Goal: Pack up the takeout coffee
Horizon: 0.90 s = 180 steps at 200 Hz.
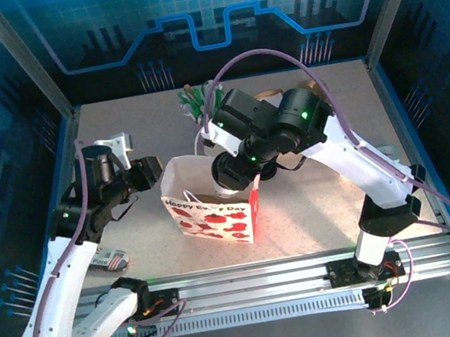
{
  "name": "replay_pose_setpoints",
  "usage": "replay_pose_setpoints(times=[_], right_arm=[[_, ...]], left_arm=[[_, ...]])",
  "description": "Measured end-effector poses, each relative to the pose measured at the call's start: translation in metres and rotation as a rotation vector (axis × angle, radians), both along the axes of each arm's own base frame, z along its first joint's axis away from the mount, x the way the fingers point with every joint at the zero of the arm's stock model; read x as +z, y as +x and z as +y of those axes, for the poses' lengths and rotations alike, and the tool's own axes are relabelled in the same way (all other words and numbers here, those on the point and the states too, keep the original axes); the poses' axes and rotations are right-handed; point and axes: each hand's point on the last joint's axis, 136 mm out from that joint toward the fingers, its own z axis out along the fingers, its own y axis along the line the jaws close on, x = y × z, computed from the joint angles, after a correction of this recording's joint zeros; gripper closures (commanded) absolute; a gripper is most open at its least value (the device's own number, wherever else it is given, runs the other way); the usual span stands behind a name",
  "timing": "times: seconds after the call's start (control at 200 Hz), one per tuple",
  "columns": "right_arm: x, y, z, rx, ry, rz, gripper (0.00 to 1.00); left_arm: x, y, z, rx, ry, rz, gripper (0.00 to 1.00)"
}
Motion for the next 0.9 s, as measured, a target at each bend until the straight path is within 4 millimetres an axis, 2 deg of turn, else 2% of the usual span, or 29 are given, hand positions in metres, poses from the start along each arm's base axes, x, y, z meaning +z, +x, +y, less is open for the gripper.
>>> replay_pose_setpoints(times=[0.285,0.9], right_arm=[[-0.031,0.003,0.008,0.014,-0.086,0.051,0.53],[-0.064,0.008,0.015,0.038,-0.178,0.098,0.54]], left_arm=[[-0.001,0.000,0.000,-0.001,0.000,0.001,0.62],[-0.004,0.000,0.000,-0.001,0.000,-0.001,0.62]])
